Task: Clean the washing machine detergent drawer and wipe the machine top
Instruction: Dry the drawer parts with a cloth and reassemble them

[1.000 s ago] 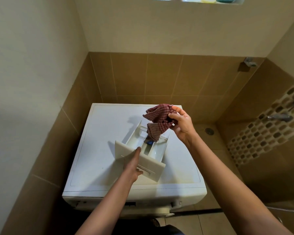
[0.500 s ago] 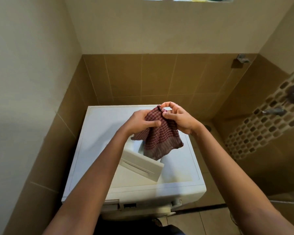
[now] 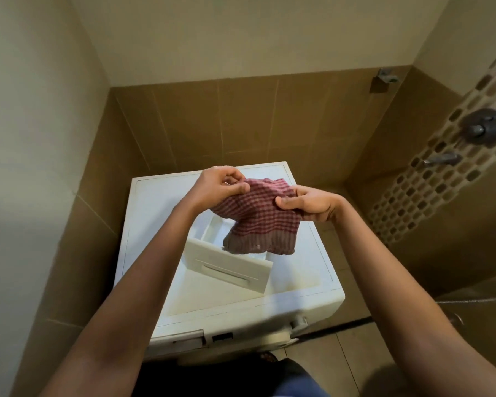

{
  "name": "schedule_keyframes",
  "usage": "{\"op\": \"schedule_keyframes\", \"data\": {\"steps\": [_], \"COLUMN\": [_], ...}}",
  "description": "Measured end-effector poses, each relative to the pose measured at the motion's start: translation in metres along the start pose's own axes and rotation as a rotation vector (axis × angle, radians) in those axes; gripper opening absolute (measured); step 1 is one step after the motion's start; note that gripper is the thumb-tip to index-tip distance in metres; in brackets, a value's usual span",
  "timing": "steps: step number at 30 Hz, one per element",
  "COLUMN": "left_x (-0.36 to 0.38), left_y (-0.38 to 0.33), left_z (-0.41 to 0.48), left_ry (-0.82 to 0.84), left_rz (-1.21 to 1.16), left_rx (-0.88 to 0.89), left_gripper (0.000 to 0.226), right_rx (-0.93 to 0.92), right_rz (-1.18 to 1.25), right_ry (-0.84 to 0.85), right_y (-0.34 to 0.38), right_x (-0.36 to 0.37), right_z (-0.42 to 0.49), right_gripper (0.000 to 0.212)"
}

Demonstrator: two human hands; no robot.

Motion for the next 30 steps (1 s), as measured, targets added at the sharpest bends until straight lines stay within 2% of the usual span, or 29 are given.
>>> {"op": "schedule_keyframes", "data": {"steps": [2,3,6,8,10,12,14,18,21,26,28,30], "left_x": [0.002,0.005,0.026,0.045,0.059,0.065,0.066,0.075,0.083,0.094,0.102,0.11], "left_y": [0.018,0.03,0.065,0.081,0.091,0.096,0.096,0.09,0.089,0.094,0.093,0.095], "left_z": [-0.008,-0.012,-0.029,-0.041,-0.048,-0.051,-0.053,-0.06,-0.06,-0.055,-0.053,-0.051], "left_ry": [-0.009,0.034,0.312,0.495,0.563,0.523,0.435,0.255,0.138,-0.037,-0.074,-0.081], "left_rz": [-0.091,-0.043,0.27,0.474,0.61,0.647,0.654,0.672,0.503,0.204,0.103,-0.03], "left_rx": [-0.029,-0.043,-0.072,-0.055,-0.032,-0.017,-0.014,0.004,-0.064,-0.229,-0.273,-0.321], "left_gripper": [0.022,0.022,0.027,0.033,0.031,0.025,0.02,0.022,0.021,0.018,0.019,0.017], "right_rx": [-0.079,-0.124,-0.136,-0.049,-0.044,-0.064,-0.058,-0.013,-0.022,-0.118,-0.085,-0.049], "right_rz": [0.104,0.105,-0.186,-0.388,-0.514,-0.55,-0.514,-0.477,-0.404,-0.269,-0.276,-0.339], "right_ry": [-0.131,-0.225,-0.483,-0.596,-0.708,-0.772,-0.751,-0.625,-0.602,-0.732,-0.664,-0.568], "right_y": [0.001,0.003,0.008,0.006,0.0,-0.009,-0.019,-0.036,-0.054,-0.075,-0.093,-0.114], "right_x": [-0.007,-0.012,-0.023,-0.024,-0.029,-0.031,-0.029,-0.014,-0.007,0.006,0.012,0.019], "right_z": [-0.01,-0.018,-0.045,-0.058,-0.062,-0.063,-0.064,-0.064,-0.058,-0.038,-0.017,0.007], "right_gripper": [0.044,0.035,0.022,0.027,0.038,0.05,0.055,0.04,0.05,0.045,0.042,0.028]}}
Point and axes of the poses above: each hand's wrist, its own z-axis towards the middle knuckle, its own x-axis out of the palm, y = z × x, the point moved 6 cm from there along z, towards the middle knuckle, and after that the axes turned 1 degree about -x, right-handed, at the moved point
